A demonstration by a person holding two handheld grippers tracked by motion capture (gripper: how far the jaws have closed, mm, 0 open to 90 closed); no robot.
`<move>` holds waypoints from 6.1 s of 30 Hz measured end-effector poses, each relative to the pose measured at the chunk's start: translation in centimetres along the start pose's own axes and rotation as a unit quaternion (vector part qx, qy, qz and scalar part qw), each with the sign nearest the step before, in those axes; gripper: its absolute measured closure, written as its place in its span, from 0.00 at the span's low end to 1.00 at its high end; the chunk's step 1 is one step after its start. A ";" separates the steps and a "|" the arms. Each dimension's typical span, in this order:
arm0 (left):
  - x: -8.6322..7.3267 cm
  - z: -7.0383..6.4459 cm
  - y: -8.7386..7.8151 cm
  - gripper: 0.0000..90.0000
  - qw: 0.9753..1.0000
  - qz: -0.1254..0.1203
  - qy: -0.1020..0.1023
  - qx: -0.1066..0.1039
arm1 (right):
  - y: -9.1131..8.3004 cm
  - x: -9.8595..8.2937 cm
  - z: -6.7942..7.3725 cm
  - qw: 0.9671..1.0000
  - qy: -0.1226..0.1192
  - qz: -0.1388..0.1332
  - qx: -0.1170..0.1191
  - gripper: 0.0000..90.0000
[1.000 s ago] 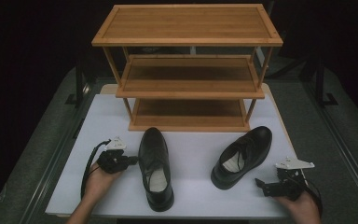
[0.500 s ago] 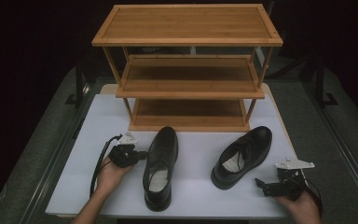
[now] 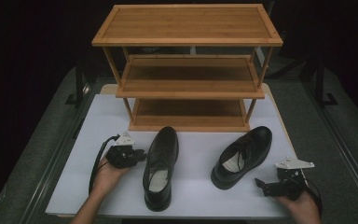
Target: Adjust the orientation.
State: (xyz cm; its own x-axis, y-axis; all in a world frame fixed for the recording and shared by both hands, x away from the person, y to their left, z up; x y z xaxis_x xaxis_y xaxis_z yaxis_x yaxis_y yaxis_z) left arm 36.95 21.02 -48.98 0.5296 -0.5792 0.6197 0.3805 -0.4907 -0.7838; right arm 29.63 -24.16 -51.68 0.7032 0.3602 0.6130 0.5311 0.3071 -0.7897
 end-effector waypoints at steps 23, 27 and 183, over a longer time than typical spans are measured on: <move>-9.0 1.2 -5.8 0.09 0.996 0.029 -0.048 0.065 | 0.0 0.0 0.0 1.000 0.000 -0.001 -0.001 0.01; -10.0 1.3 -5.8 0.00 0.997 0.023 -0.044 0.067 | 0.0 0.0 0.0 1.000 0.000 -0.001 0.000 0.01; -10.3 1.4 -5.8 0.00 0.997 0.007 -0.039 0.064 | 0.4 4.6 4.0 0.991 -0.034 -0.013 0.129 1.00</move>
State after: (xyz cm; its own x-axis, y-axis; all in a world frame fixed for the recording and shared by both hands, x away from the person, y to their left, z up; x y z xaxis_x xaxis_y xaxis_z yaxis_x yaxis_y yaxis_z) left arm 30.34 30.69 -50.90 0.5901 -0.5310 0.6081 0.4635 -0.3939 -0.7937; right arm 31.15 -18.83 -49.02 0.6529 0.4051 0.6400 0.4031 0.5294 -0.7465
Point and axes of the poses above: each handheld gripper's, and its own axes: y roughly forward along the jaws, x roughly out of its top, z roughly to its left, the point moved 8 cm from there along y, roughly forward along the jaws, and after that the axes turned 6 degrees about z, right-handed, at the moved point
